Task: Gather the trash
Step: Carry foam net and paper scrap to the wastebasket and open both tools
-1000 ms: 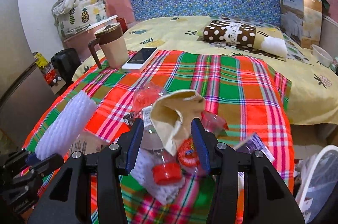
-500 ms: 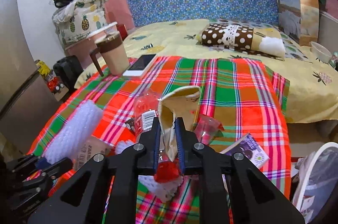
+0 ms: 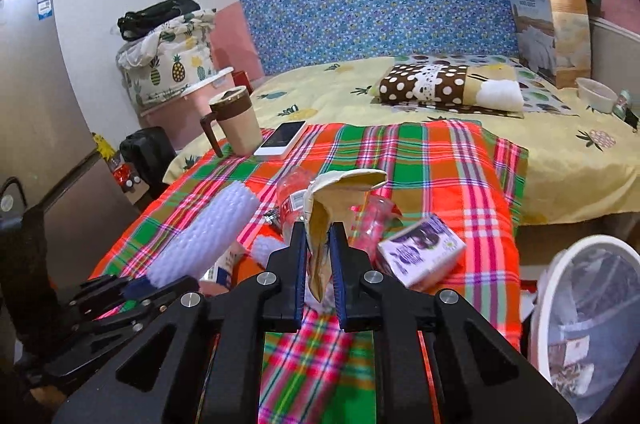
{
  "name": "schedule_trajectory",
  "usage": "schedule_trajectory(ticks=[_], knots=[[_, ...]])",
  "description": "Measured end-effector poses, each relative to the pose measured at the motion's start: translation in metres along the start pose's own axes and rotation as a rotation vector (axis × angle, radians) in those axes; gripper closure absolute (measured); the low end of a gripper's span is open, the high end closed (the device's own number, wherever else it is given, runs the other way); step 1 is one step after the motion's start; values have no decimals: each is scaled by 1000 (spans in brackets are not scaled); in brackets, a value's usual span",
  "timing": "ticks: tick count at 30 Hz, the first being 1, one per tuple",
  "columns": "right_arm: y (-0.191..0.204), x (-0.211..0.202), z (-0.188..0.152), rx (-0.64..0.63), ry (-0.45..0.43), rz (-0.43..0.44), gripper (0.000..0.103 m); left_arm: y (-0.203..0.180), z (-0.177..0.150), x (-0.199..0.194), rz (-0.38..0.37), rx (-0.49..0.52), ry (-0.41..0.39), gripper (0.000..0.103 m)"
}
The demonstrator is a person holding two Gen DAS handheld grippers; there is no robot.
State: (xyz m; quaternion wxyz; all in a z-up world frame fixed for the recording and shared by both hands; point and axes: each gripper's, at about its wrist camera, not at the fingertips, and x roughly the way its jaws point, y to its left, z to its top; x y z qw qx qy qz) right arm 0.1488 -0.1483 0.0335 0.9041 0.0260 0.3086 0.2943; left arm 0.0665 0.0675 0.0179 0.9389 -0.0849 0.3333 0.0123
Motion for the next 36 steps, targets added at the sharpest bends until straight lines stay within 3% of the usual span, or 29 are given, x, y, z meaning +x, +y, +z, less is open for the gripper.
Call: schedule_trajectory(ticks=[17,36], knots=[[-41,-35,-30,107,-18,-93,89,-57,-7,11,-90,83,48,79],[-124,-88,-65,283,-29,-312,89,-185,-8,51,-298,304,112,79]])
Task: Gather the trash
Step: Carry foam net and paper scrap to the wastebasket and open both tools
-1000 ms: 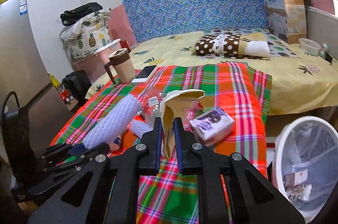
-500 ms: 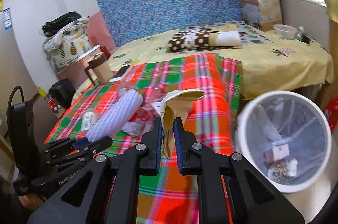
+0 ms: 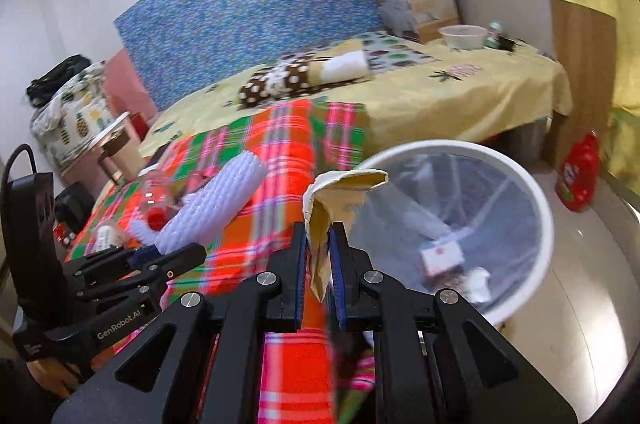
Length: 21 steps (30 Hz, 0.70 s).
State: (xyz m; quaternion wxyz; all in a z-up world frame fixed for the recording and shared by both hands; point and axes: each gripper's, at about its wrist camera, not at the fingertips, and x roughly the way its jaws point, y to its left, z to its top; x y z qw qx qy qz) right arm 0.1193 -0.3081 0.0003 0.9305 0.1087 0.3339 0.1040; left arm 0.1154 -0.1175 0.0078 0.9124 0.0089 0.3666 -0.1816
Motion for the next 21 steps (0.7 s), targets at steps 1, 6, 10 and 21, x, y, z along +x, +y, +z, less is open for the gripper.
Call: schedule_trajectory(ticks=[1,6,10,21], knots=[[-5,0,-1,9,3,-9,89,-6,2,5,-14,11,6,79],[-30,3,-6,54,27,-55,89,-32,8,28,-73,65,37,79],[-45,7,-7,83,51,-79,89,-51,13,47,-116,97,68,79],[-69,17,-10,122,109,-105,82,-76,22,87,-149,131,134,77]])
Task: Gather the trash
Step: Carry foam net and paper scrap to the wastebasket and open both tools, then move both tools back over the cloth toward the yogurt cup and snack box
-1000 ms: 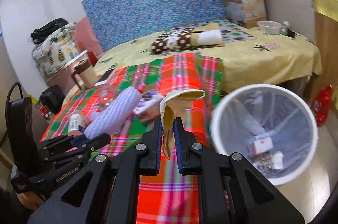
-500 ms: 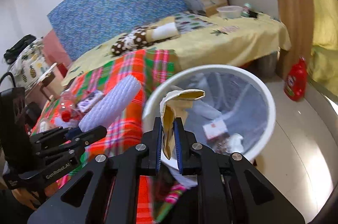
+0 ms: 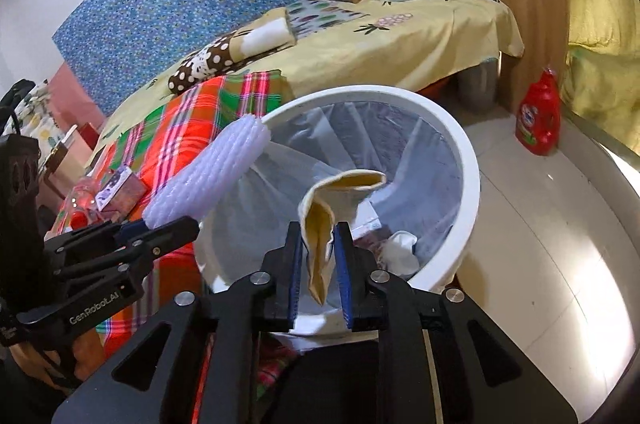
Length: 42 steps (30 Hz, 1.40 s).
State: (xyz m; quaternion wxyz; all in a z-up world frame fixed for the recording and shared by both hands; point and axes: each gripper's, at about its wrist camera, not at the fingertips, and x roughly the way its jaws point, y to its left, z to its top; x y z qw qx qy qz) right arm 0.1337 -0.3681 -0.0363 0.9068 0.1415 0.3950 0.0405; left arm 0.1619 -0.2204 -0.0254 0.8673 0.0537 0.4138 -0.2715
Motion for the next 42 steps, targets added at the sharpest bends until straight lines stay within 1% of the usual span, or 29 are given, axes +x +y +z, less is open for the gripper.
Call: schedule_trajectory(ticks=[4,7,11,16,21,25,28,34,35,36,37,38,42], knots=[[-4,-2,1,1,-9,-6,74,-3,7,9,-15,-7,11,77],[-5,-7,1,1,-22,-7,70,-5,9,9,-19,-2,-4,71],[-5,-12,1,5,-37,-10,70,-3,9,5,-33,-17,-23,63],[6,-17,2,-17,-54,13,70,2,7,-6,-38,-35,-41,63],[22,-23,0,-48,-77,46,70,7,-3,-23,-35,-47,-60,63],[33,-25,-2,-62,-90,72,70,13,-13,-42,-12,-61,-90,63],[44,-23,-4,-79,-84,88,70,22,-21,-56,17,-83,-112,63],[62,-21,-9,-84,-82,124,69,42,-38,-78,69,-128,-135,63],[65,-20,-10,-87,-80,129,68,45,-40,-81,78,-136,-139,63],[69,-20,-11,-90,-78,131,58,49,-43,-85,90,-145,-142,63],[73,-20,-12,-96,-76,139,45,52,-46,-88,97,-152,-144,63],[75,-20,-12,-101,-76,148,43,55,-49,-91,105,-158,-148,63],[89,-19,-15,-117,-75,159,43,67,-61,-103,136,-190,-157,63]])
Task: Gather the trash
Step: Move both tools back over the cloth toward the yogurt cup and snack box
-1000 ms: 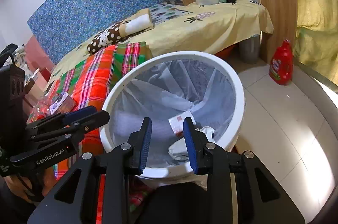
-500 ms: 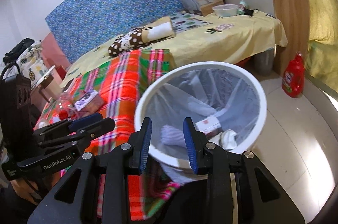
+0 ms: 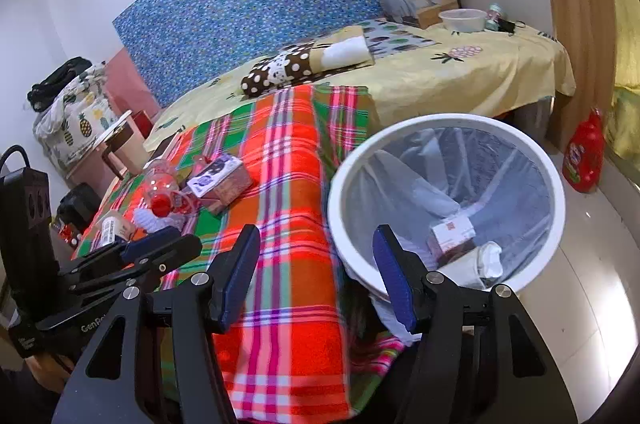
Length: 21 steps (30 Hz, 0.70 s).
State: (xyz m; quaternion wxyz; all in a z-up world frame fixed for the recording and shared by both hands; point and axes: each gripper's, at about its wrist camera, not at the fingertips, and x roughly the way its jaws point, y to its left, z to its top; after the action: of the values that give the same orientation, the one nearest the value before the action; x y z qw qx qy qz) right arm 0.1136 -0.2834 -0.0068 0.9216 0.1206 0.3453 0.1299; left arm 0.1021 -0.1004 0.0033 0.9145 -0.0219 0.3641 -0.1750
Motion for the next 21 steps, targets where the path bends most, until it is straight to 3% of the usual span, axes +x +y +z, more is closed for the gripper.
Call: schedule_trajectory(ticks=[7,21], knots=[[26,12,-1,-38,25,35,43,25,-11,-21,47,-37,-13,63],[82,44,7,-156,48,68,43,92,-23,-59,217,-164,-67,63]])
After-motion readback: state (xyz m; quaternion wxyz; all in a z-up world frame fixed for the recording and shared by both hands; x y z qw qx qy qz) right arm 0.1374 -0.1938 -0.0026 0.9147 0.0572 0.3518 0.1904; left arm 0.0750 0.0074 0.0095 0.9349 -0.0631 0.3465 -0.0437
